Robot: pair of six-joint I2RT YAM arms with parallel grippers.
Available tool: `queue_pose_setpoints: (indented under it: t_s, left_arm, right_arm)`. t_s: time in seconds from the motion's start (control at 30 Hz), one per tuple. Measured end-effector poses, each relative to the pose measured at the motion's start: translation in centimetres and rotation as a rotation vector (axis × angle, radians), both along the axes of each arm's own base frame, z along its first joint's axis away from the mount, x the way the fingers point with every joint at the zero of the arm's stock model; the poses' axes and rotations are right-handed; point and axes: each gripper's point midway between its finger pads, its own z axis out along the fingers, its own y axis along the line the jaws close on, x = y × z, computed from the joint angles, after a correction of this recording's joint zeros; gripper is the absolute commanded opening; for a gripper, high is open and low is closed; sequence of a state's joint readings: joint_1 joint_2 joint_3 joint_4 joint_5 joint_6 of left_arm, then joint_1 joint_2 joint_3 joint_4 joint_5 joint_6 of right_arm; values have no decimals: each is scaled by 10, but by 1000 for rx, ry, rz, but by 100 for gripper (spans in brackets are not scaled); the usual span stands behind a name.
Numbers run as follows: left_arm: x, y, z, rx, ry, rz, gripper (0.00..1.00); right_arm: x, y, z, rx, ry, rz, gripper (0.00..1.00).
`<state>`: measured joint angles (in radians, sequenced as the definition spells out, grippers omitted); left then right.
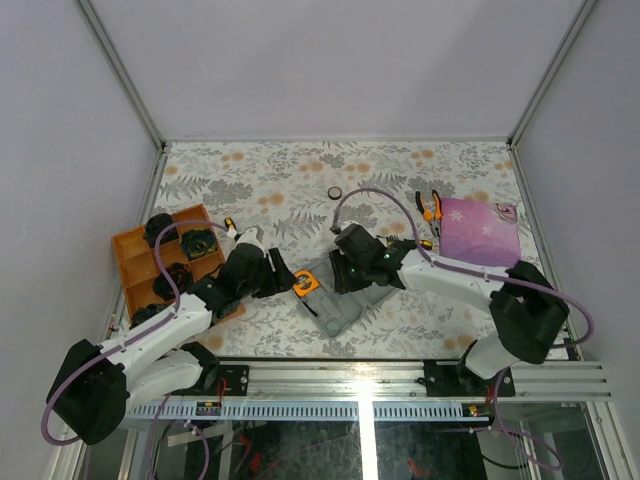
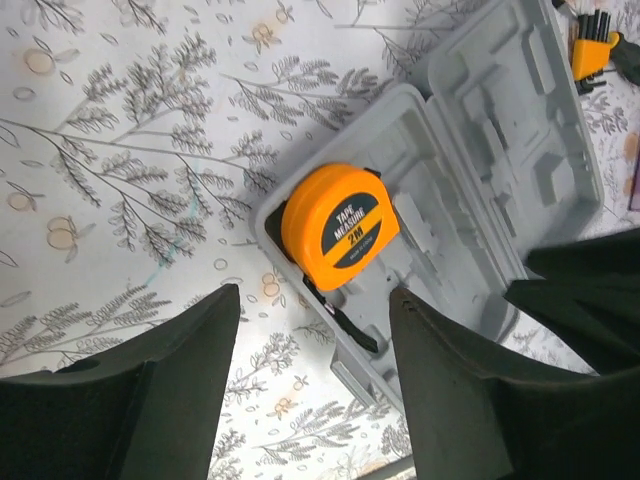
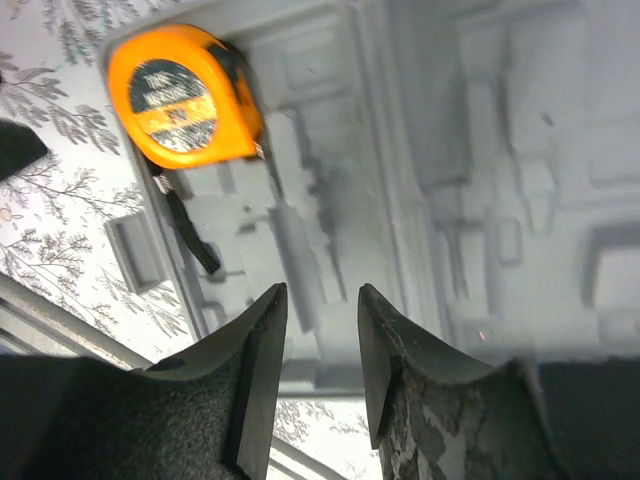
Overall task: Sort the tools into containers
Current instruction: Adjust the engineering item in the storage box.
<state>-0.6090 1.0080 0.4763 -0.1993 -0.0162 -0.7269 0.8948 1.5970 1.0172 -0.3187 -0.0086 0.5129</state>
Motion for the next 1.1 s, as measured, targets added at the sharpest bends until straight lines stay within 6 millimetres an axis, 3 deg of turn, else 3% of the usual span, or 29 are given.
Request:
queue_pose_setpoints:
  t_s: [0.27,0.37,0.5,0.83,0.97,1.1]
  left_arm:
    - [18,3,-9,53,-38,14,68]
    - [26,-1,-16,61,-34,2,68]
    - [37,-7,-14,69,-58,-28,65]
    - [70,-29,26,177,-162,-150,45]
    - [68,-36,18,255,-126,-208,42]
    - [55,-28,1,312,-57,-243,39]
  right_arm:
    - [-29,-61,-2,27,-9,-257,51]
    - [-37,-72,-3,51,0,-312,50]
    - [-42,-76,-4,72,11,-342,48]
    - [-44,-73,-6,86,17,-314,40]
    - [-44,-73,-8,78,15,-301,39]
    - [-45,-73,-9,73,18,-289,38]
